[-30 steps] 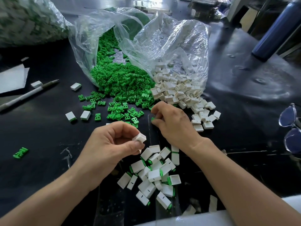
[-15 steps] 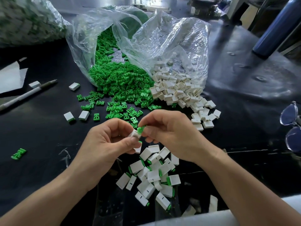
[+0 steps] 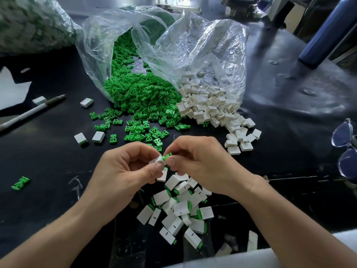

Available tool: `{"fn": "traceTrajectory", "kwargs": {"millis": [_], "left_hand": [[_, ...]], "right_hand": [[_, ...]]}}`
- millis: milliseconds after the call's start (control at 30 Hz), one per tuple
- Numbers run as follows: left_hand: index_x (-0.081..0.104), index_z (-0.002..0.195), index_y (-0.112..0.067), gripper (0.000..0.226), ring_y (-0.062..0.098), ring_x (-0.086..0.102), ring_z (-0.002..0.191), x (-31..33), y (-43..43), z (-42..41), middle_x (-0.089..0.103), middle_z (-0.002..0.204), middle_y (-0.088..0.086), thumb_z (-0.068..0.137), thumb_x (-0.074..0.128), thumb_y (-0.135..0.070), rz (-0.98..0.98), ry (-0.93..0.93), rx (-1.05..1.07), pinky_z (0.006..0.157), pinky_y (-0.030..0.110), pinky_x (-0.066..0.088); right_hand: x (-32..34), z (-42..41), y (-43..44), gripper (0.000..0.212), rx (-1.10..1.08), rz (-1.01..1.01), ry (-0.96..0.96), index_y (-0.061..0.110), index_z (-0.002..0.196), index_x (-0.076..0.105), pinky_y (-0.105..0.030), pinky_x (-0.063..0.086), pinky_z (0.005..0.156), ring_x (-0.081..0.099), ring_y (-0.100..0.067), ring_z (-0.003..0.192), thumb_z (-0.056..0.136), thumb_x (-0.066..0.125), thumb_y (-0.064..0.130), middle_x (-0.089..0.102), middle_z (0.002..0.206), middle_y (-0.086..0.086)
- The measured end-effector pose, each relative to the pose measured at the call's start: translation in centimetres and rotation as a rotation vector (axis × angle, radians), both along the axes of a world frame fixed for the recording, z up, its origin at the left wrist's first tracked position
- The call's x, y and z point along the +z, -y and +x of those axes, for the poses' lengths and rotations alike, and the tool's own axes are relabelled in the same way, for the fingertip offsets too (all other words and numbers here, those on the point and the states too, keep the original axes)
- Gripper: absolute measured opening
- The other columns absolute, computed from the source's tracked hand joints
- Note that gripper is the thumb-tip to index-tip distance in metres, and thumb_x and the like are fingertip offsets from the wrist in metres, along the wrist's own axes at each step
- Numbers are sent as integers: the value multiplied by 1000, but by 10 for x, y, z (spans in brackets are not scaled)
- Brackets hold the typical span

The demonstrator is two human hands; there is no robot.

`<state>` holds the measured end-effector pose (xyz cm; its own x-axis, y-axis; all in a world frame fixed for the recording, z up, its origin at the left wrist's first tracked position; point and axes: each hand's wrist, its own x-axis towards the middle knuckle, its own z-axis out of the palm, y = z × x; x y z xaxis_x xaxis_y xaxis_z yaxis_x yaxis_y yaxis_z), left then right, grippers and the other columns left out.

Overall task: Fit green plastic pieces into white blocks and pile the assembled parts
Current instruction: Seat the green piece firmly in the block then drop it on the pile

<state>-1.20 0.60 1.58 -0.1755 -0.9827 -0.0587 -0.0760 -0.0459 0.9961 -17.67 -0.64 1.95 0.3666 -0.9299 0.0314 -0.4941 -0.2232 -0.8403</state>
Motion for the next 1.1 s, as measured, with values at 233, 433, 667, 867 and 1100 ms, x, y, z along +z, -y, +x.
{"fn": "traceTrajectory", "kwargs": {"millis": [233,433,667,867,1100], "left_hand": [[72,78,-9,24,15,67,58,-1,2,3,71,70,13,58,69,-20,55,-58,-2,51,17,51],[71,77,-7,21,16,67,56,0,0,2,70,66,13,61,66,-19,22,16,-27,50,19,53],[72,71,-16,7,10,64,50,-1,-3,5,69,63,6,69,69,-10,-126,238,-77,47,16,49],[71,70,-18,17,9,63,49,-3,-5,6,68,61,1,72,70,-1,-249,384,-118,48,16,50],[71,77,-7,21,18,66,52,6,-1,4,70,67,15,59,67,-16,-66,20,-23,47,20,52]], "right_hand": [[0,0,-2,10,16,-36,-5,8,92,65,-46,50,67,59,-23,69,90,55,9,64,75,-9],[5,3,-3,12,78,-139,-214,7,91,61,-36,41,66,49,-18,68,92,51,14,55,72,1],[6,9,-10,5,171,-316,-529,10,93,51,-33,32,61,43,-22,70,91,46,10,41,77,3],[6,11,-14,9,197,-344,-583,7,83,56,-31,26,56,34,-18,62,79,55,-2,50,71,-3],[4,10,-10,19,15,-261,-170,3,83,62,-32,39,54,46,-15,57,89,53,19,51,63,4]]}}
